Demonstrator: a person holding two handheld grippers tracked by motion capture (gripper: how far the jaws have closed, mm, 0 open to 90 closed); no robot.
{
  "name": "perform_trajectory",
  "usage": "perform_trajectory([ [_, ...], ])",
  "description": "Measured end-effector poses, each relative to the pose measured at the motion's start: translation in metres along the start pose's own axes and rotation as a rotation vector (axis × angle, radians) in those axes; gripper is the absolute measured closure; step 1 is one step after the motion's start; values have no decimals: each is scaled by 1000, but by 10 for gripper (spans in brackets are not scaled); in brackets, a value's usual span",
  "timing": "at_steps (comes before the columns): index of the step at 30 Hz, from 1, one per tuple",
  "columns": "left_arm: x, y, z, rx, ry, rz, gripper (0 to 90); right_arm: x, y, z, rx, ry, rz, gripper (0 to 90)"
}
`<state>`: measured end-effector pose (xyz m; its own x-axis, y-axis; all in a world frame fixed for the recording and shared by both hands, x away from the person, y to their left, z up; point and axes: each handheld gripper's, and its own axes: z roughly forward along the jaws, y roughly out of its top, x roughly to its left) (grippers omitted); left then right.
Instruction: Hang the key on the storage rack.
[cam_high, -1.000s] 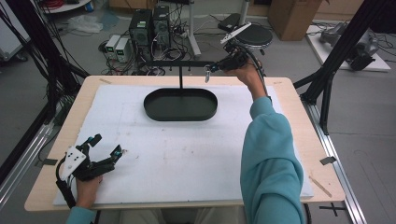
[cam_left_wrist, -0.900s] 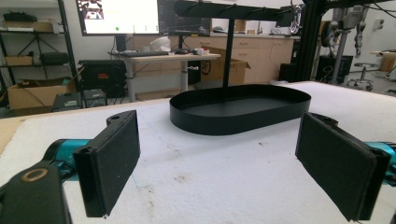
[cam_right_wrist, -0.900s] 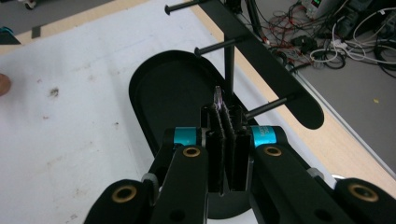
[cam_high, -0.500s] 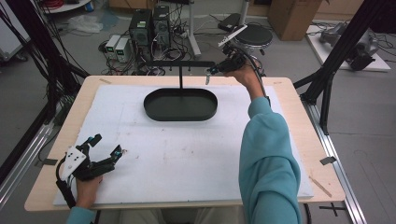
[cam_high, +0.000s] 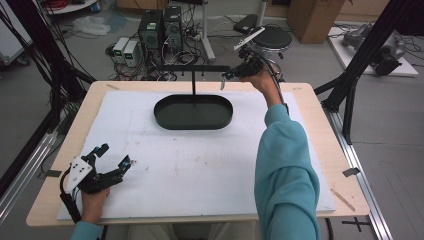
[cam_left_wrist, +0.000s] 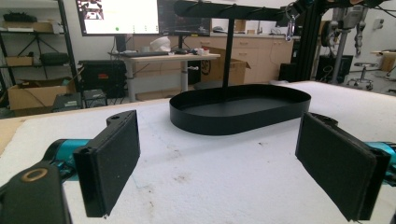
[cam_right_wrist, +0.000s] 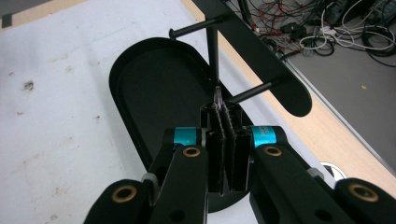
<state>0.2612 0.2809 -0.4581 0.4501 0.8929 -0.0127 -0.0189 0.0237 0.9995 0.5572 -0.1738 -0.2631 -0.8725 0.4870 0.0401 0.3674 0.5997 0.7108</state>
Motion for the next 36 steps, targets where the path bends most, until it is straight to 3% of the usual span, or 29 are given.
perform_trajectory([
  [28, 0, 0, 0, 3, 0, -2, 143, -7, -1, 5, -27, -97, 6, 870],
  [30, 0, 0, 0, 3, 0, -2, 143, -6, -1, 5, -36, -119, 18, 734],
  [32, 0, 0, 0, 3, 0, -3, 143, -5, -1, 4, -45, -170, 32, 612],
  [33, 0, 0, 0, 3, 0, -3, 143, -5, -1, 4, -45, -170, 32, 612],
  [34, 0, 0, 0, 4, 1, -4, 142, -4, -1, 2, -46, -214, 60, 444],
  [35, 0, 0, 0, 4, 1, -4, 143, -3, -2, 0, -51, -223, 72, 366],
  [36, 0, 0, 0, 1, 1, -5, 143, -3, -2, 0, -51, -223, 72, 366],
])
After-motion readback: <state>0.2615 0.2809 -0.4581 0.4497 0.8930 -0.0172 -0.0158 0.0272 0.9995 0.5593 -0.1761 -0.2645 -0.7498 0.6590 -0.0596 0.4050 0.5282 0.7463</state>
